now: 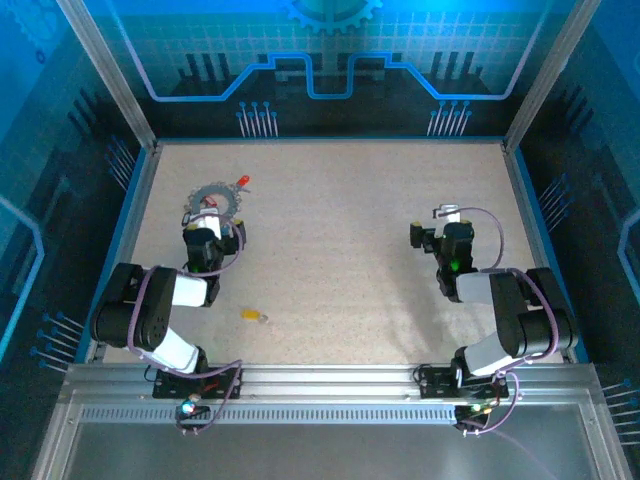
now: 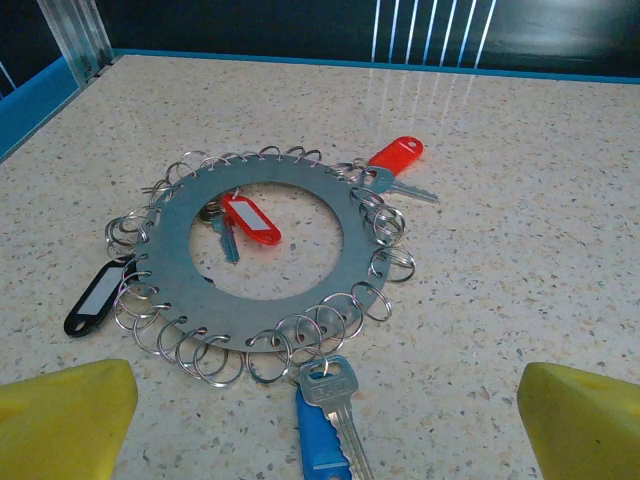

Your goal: Put the keys on the keyring

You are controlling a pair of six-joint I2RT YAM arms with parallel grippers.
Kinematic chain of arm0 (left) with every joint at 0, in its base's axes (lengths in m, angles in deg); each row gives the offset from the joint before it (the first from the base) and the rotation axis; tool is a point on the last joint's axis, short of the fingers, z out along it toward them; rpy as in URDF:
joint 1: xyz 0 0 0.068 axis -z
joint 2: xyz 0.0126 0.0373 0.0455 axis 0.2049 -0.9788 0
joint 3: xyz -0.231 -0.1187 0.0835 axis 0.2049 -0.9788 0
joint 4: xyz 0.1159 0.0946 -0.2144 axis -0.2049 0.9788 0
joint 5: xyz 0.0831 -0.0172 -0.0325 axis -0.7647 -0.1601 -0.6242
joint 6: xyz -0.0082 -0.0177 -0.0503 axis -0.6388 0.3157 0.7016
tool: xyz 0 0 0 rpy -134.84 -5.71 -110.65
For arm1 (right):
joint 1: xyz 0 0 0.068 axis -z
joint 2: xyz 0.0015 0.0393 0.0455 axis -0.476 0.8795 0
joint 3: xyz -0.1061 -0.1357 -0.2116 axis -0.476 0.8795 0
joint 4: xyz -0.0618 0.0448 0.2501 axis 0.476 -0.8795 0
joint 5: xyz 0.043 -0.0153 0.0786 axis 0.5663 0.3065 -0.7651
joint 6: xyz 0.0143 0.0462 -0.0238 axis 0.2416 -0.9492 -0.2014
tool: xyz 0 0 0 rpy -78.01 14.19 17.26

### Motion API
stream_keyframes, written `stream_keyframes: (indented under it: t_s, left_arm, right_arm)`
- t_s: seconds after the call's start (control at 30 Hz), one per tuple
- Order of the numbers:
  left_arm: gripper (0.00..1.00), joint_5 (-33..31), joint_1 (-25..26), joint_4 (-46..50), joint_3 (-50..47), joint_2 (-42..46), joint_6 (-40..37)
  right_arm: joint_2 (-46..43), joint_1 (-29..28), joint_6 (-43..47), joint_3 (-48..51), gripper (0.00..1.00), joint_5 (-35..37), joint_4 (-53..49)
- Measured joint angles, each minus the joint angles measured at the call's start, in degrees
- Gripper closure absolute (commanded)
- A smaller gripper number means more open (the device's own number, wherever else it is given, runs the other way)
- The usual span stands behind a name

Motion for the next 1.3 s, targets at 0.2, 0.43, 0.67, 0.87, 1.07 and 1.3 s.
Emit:
stream_keyframes:
  t_s: [0.2, 0.43, 0.67, 0.87, 1.07, 1.3]
  left_arm:
    - [0.01, 0.0, 0.0, 0.0, 0.0, 0.0, 0.0]
    - [0.01, 0.0, 0.0, 0.0, 0.0, 0.0, 0.0]
    - [0.01, 0.0, 0.0, 0.0, 0.0, 0.0, 0.0]
    - [0.01, 0.0, 0.6, 3.3, -0.5, 4.9, -0.2]
    - [0.01, 0.0, 1.3, 19.6, 5.8, 24.4, -0.6]
    - [0.01, 0.3, -0.1, 38.6, 28.6, 22.3, 4.8]
  right_arm:
    - [0.0, 0.0, 0.0, 0.0, 0.0, 0.0, 0.0]
    - [0.0, 0.0, 0.0, 0.0, 0.0, 0.0, 0.0]
    - [0.0, 0.0, 0.0, 0.0, 0.0, 0.0, 0.0]
    - [-0.8, 0.2, -0.2, 1.0, 0.0, 0.9, 1.0]
    - [-10.2, -0.6, 0.2, 4.2, 0.0, 1.5, -3.5]
    - [-27.3, -0.8, -4.1, -9.9, 0.0, 5.7, -24.0]
